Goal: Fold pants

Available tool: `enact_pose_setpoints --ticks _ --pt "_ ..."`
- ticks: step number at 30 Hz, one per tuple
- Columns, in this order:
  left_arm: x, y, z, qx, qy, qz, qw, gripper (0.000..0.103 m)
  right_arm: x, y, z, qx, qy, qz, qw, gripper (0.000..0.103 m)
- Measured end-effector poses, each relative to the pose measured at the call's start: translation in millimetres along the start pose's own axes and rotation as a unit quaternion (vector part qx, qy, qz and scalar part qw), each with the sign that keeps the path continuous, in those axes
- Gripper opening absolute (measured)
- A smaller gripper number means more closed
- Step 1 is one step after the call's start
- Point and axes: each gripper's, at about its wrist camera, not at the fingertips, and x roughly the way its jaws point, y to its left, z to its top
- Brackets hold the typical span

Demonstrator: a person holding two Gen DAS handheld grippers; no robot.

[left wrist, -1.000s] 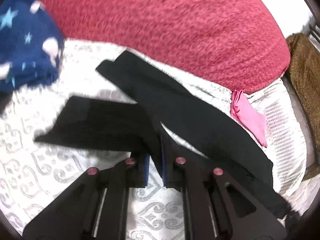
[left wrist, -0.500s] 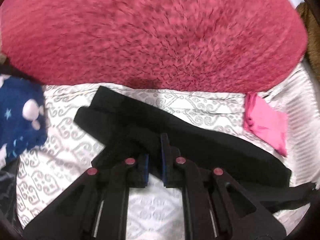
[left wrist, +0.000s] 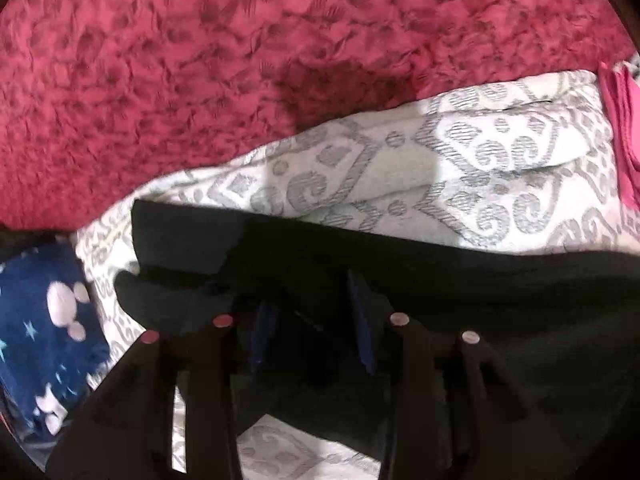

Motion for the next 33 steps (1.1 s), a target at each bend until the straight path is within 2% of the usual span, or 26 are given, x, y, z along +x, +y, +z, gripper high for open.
enact_pose_setpoints --ticks 5,7,8,9,10,12,13,15,18,20,23,24,26,27,30,32,33 --pt "-44 20 -10 0.036 -0.021 -0.041 0.9983 0.047 -19 -8 -3 -0.002 -0.013 0.005 1.000 0.049" --pt "-65 33 -16 0.048 -0.030 -0.066 0.9962 0.048 -26 -18 -4 0.010 -0.012 0.014 1.000 0.053" --pt "-76 44 -19 0.049 -0.035 -0.078 0.9952 0.050 -29 -26 -2 0.024 -0.011 0.013 1.000 0.060" --pt "-86 52 -23 0.048 -0.041 -0.080 0.9948 0.060 -33 -32 2 0.037 -0.010 0.014 0.999 0.065" --pt "-99 64 -27 0.045 -0.058 -0.059 0.9955 0.077 -36 -40 5 0.058 -0.009 0.019 0.998 0.066" --pt "-117 82 -36 0.048 -0.104 0.012 0.9933 0.089 -39 -53 6 0.092 -0.001 0.007 0.996 0.066" --pt "-127 90 -43 0.060 -0.129 0.057 0.9881 0.089 -44 -52 3 0.103 -0.002 -0.006 0.995 0.066" --pt "-132 106 -57 0.066 -0.150 0.090 0.9824 0.090 -56 -47 -4 0.092 -0.018 -0.009 0.996 0.066" --pt "-120 130 -83 0.043 -0.155 0.069 0.9846 0.090 -81 -11 -14 0.023 -0.059 0.002 0.998 0.066" --pt "-99 142 -106 0.027 -0.146 0.044 0.9879 0.090 -105 38 -28 -0.069 -0.105 0.019 0.992 0.066" --pt "-57 147 -143 -0.004 -0.122 -0.002 0.9925 0.090 -133 108 -47 -0.198 -0.145 0.065 0.967 0.066" --pt "-45 150 -152 -0.014 -0.116 -0.017 0.9930 0.090 -144 143 -59 -0.253 -0.156 0.095 0.950 0.066" --pt "-22 152 -167 -0.035 -0.112 -0.048 0.9920 0.090 -158 192 -77 -0.324 -0.169 0.133 0.921 0.066" --pt "-14 153 -170 -0.043 -0.114 -0.060 0.9907 0.090 -165 228 -89 -0.372 -0.176 0.156 0.898 0.066" --pt "6 161 -172 -0.083 -0.130 -0.124 0.9803 0.090 -171 303 -109 -0.455 -0.186 0.187 0.850 0.066" --pt "17 168 -166 -0.115 -0.141 -0.169 0.9685 0.090 -172 356 -118 -0.502 -0.197 0.190 0.820 0.066" --pt "22 170 -161 -0.127 -0.148 -0.188 0.9625 0.090 -171 374 -118 -0.515 -0.200 0.193 0.811 0.066"
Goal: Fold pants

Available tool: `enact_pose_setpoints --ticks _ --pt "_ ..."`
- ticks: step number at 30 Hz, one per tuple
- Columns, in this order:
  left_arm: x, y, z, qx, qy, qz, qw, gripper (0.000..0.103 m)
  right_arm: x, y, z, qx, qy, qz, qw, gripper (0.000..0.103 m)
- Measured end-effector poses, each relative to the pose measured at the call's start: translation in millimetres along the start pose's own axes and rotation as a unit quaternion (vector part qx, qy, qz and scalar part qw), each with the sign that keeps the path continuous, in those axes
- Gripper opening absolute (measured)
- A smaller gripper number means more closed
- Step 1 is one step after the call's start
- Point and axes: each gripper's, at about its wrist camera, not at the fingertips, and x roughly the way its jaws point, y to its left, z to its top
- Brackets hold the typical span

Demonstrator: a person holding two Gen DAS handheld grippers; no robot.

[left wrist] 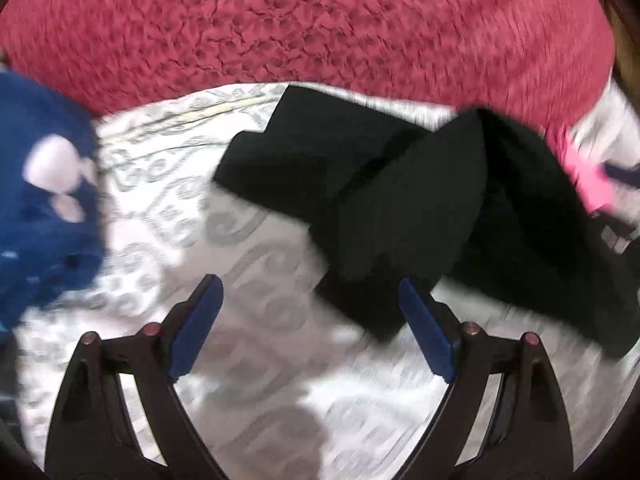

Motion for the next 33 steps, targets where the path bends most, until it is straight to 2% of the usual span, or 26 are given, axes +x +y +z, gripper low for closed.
enact_pose_setpoints --ticks 3,5,6,7,8,9,10,11,12,14,17,20,23,24,25,26,27,28,29,30,32,33 --pt "16 10 10 -0.041 -0.013 -0.068 0.9967 0.088 29 24 43 -0.042 -0.001 0.022 0.999 0.066" --pt "34 15 16 -0.063 0.003 -0.114 0.9914 0.078 43 32 55 -0.054 0.008 0.018 0.998 0.067" --pt "42 16 18 -0.069 0.016 -0.124 0.9897 0.063 50 33 59 -0.054 0.015 0.014 0.998 0.067" --pt "52 17 18 -0.074 0.031 -0.131 0.9881 0.052 62 33 63 -0.050 0.022 0.010 0.998 0.067" --pt "51 16 19 -0.073 0.026 -0.128 0.9887 0.049 69 30 65 -0.042 0.028 0.007 0.999 0.067" --pt "48 16 19 -0.068 0.016 -0.131 0.9889 0.034 73 30 65 -0.034 0.032 0.007 0.999 0.066" --pt "44 16 19 -0.074 0.019 -0.145 0.9865 0.012 79 25 66 -0.021 0.034 0.010 0.999 0.062" --pt "43 19 20 -0.086 0.021 -0.162 0.9829 0.011 81 22 66 -0.005 0.035 0.018 0.999 0.029" --pt "37 20 21 -0.096 0.014 -0.174 0.9801 0.010 83 17 64 0.014 0.039 0.043 0.998 0.006" --pt "19 17 29 -0.085 -0.009 -0.157 0.9838 0.010 78 9 62 0.048 0.033 0.073 0.996 0.005" --pt "-15 8 50 -0.066 -0.050 -0.142 0.9864 0.009 56 -5 64 0.073 0.000 0.087 0.994 0.005" --pt "-43 -2 82 -0.035 -0.097 -0.103 0.9893 0.009 43 -25 73 0.113 -0.022 0.112 0.987 0.005" --pt "-47 -8 123 -0.024 -0.126 -0.061 0.9899 0.010 51 -44 85 0.151 -0.029 0.142 0.978 0.007" --pt "-44 -10 131 -0.024 -0.131 -0.040 0.9903 0.011 69 -48 91 0.162 -0.010 0.167 0.973 0.011" --pt "-35 -12 143 -0.023 -0.133 -0.015 0.9908 0.014 87 -49 96 0.166 0.014 0.182 0.969 0.013" --pt "-21 -15 154 -0.023 -0.130 0.027 0.9909 0.014 110 -48 99 0.167 0.046 0.183 0.968 0.020" --pt "-7 -15 162 -0.024 -0.124 0.063 0.9901 0.014 137 -46 101 0.166 0.083 0.160 0.970 0.027" --pt "13 -13 168 -0.022 -0.099 0.102 0.9897 0.014 161 -43 101 0.162 0.115 0.129 0.972 0.028" --pt "26 -10 170 -0.022 -0.079 0.119 0.9895 0.014 178 -41 100 0.157 0.137 0.102 0.973 0.028" --pt "40 -6 170 -0.025 -0.059 0.132 0.9892 0.014 192 -40 98 0.157 0.150 0.093 0.972 0.028" --pt "49 2 161 -0.032 -0.050 0.127 0.9902 0.015 190 -42 97 0.176 0.127 0.093 0.972 0.031" --pt "48 7 152 -0.036 -0.048 0.117 0.9913 0.020 183 -44 96 0.186 0.110 0.093 0.972 0.036"
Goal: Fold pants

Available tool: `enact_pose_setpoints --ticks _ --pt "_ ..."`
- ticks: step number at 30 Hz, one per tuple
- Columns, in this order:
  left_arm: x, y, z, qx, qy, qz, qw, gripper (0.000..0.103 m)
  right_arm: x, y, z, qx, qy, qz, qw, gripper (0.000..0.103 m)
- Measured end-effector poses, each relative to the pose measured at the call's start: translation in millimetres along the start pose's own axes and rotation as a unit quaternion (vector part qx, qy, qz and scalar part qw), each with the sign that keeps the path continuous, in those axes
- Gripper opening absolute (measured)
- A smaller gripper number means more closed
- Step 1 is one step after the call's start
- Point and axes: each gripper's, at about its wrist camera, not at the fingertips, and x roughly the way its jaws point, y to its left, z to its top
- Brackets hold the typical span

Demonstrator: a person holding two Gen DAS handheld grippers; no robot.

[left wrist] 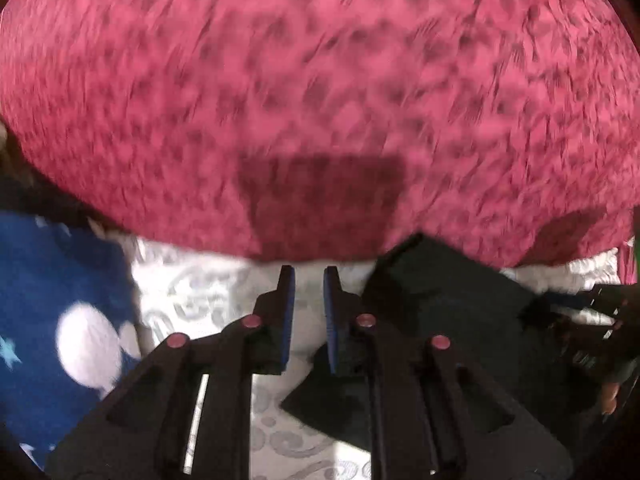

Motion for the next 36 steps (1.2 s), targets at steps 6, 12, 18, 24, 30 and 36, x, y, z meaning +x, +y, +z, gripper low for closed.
enact_pose_setpoints --ticks 6,12,18,24,30,36 --pt "-13 32 -51 -0.057 0.036 -0.103 0.9924 0.042 -59 -7 -46 -0.008 -0.063 -0.072 0.995 0.052" --pt "15 9 -69 -0.050 0.095 -0.124 0.9864 0.042 -88 29 -125 -0.097 -0.048 -0.019 0.994 0.057" --pt "36 9 -52 -0.125 0.086 -0.152 0.9766 0.007 -67 73 -166 -0.177 -0.045 -0.024 0.983 0.058" --pt "-13 24 -31 -0.127 0.006 -0.138 0.9822 0.003 -45 71 -153 -0.140 -0.045 -0.006 0.989 0.006" --pt "-16 47 -41 -0.117 -0.008 -0.057 0.9915 0.009 -68 57 -151 -0.107 -0.046 0.118 0.986 0.010" --pt "14 66 -78 -0.172 0.077 -0.122 0.9745 0.052 -63 44 -173 -0.076 0.002 0.089 0.993 0.044"
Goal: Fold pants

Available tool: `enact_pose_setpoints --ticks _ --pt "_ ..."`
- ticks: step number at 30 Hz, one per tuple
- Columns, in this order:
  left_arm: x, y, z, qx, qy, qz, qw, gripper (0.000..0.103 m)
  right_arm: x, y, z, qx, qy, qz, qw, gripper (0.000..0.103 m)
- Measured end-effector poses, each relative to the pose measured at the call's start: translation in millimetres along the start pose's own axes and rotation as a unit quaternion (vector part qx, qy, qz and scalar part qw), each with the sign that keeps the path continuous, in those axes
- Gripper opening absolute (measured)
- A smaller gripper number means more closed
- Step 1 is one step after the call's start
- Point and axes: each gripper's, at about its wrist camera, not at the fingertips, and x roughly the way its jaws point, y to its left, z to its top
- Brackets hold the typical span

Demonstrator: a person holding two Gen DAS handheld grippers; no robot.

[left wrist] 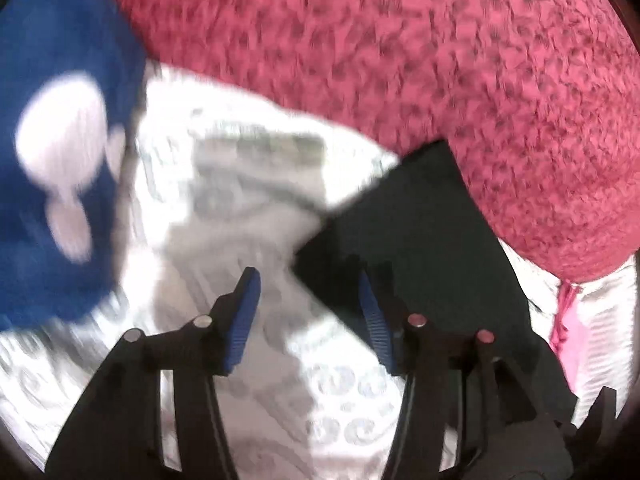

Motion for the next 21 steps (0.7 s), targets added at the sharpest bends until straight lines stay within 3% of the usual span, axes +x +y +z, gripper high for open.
enact_pose_setpoints --ticks 3,4,6,7,9,11,12,13,16,19,21 --pt "13 -5 -15 0.004 0.040 -0.032 0.9987 0.055 -32 -15 -30 0.055 -0.034 -0.004 0.998 0.055" --pt "19 -9 -18 0.005 0.051 -0.040 0.9978 0.060 -41 -20 -39 0.075 -0.039 -0.006 0.996 0.055" --pt "25 -21 -20 0.016 0.036 -0.034 0.9987 0.072 -59 -31 -62 0.118 -0.053 -0.023 0.991 0.055" --pt "27 -30 -17 0.020 0.031 -0.024 0.9990 0.077 -70 -33 -75 0.130 -0.067 -0.052 0.988 0.056" --pt "30 -39 -14 0.014 0.017 -0.008 0.9997 0.077 -81 -30 -96 0.122 -0.074 -0.115 0.983 0.068" --pt "30 -44 -6 0.009 0.000 -0.006 0.9999 0.066 -80 -26 -108 0.102 -0.057 -0.145 0.982 0.072" --pt "31 -45 -3 0.004 -0.003 -0.010 0.9999 0.039 -76 -24 -110 0.094 -0.044 -0.154 0.983 0.072" --pt "36 -46 1 -0.004 0.007 -0.023 0.9997 0.022 -72 -21 -112 0.087 -0.034 -0.161 0.982 0.072" --pt "49 -47 10 -0.035 0.015 -0.032 0.9988 0.015 -60 -15 -111 0.058 -0.028 -0.189 0.980 0.074" --pt "42 -41 15 -0.040 0.011 -0.032 0.9986 0.013 -51 -13 -105 0.047 -0.026 -0.187 0.981 0.079" --pt "36 -42 15 -0.038 0.008 -0.029 0.9988 0.012 -54 -2 -103 0.036 -0.030 -0.164 0.985 0.079"
